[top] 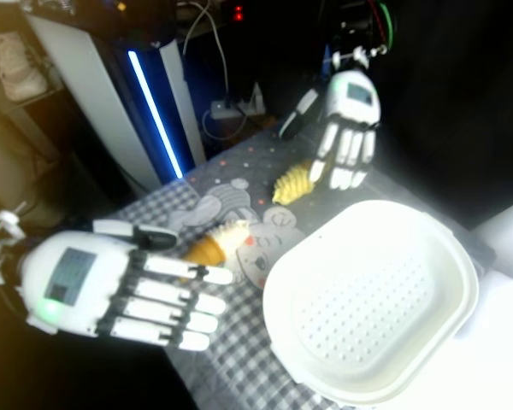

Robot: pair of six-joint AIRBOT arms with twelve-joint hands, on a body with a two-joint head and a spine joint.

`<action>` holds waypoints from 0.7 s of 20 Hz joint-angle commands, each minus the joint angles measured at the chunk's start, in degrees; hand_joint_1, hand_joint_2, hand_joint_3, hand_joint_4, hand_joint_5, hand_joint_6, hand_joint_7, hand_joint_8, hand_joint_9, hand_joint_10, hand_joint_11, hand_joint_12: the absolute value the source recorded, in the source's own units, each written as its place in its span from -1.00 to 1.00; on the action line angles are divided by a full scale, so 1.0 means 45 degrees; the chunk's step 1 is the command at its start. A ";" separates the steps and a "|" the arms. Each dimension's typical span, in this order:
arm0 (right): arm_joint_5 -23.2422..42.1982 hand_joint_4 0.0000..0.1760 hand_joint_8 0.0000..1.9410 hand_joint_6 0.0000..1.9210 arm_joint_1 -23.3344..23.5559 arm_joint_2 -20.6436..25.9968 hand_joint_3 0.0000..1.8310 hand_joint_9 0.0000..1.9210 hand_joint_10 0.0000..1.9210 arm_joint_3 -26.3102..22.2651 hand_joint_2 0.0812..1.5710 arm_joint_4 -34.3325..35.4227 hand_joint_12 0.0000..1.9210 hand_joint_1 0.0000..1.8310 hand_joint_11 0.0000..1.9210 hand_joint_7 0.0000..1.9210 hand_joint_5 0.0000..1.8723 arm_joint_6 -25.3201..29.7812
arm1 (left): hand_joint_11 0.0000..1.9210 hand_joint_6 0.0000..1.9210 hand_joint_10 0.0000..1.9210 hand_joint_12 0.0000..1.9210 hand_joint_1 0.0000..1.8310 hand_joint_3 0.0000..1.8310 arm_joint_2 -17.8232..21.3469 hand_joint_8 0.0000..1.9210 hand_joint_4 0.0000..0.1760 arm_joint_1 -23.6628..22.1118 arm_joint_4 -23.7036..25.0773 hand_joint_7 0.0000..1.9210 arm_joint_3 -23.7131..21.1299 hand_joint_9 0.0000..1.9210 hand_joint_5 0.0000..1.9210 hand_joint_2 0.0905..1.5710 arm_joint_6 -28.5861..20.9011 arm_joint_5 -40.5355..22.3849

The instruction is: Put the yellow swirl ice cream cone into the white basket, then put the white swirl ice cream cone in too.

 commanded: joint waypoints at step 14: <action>0.1448 0.23 -1.00 -1.00 0.0152 0.0006 -1.00 -0.77 -1.00 0.0087 0.28 0.0448 -0.73 -0.37 -0.80 -0.78 -0.74 0.0011 | -0.78 -1.00 -0.98 0.30 0.07 -1.00 -0.1515 -0.99 -0.03 -0.0700 -0.0704 -0.40 0.0211 -0.30 -0.51 -0.03 0.3205 0.1296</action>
